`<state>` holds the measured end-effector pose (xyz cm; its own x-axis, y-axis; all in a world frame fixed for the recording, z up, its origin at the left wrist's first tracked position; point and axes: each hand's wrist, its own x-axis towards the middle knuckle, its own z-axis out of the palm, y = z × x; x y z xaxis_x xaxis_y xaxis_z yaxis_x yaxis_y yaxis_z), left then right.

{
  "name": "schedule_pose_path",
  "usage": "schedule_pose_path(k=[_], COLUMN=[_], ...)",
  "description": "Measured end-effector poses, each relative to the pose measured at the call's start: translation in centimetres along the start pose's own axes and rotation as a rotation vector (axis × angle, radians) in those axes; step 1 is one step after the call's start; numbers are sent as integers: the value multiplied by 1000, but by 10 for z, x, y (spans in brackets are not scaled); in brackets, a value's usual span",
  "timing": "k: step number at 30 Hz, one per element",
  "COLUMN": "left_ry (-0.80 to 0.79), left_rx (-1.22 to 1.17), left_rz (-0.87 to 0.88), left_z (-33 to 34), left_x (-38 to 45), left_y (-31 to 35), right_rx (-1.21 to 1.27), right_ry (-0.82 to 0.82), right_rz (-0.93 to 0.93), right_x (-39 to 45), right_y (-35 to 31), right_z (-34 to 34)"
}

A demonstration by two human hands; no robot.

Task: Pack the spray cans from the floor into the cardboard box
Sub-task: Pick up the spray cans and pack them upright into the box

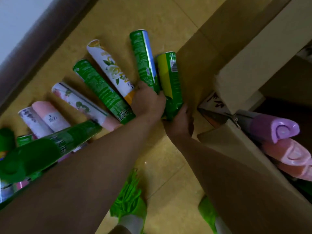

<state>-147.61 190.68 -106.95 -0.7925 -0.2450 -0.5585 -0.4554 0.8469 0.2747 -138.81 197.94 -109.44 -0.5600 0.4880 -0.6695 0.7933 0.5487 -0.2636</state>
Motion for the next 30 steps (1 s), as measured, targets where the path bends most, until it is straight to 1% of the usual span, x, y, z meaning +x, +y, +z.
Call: schedule_pose_path(k=[3,6,9,12,16,19,23,25,28,30], left_ry=[-58,-103,-65,-71,-88,-103,-36,-23,-72,-128], left_rx=[49,-37,-146,-259,-345,-361,-323,-366,-404,-384], left_rz=[-66,-133,-143,-108,-156,-178,-88,-24,39,66], left_z=[3,-4,-21,-47,-91,-132,-177,-193,-209,-213], left_x=[15,20,6,-13,-44,-78,-119,-141,-176,-201], left_y=[5,4,6,4,-3,6,28,51,102,139], right_rx=[97,209,299,279,281,301,372,419,514,510], right_ry=[8,-13,-45,-113,-140,-155,-161,-143,-67,18], right_rz=[18,6,-4,-25,-38,-52,-88,-92,-76,-44], right_x=[6,0,-19,-52,-97,-128,-167,-181,-193,-196], right_y=[4,6,2,-8,-22,-35,-50,-50,-35,-15], right_z=[4,-1,-15,-35,-67,-104,-171,-209,-268,-306])
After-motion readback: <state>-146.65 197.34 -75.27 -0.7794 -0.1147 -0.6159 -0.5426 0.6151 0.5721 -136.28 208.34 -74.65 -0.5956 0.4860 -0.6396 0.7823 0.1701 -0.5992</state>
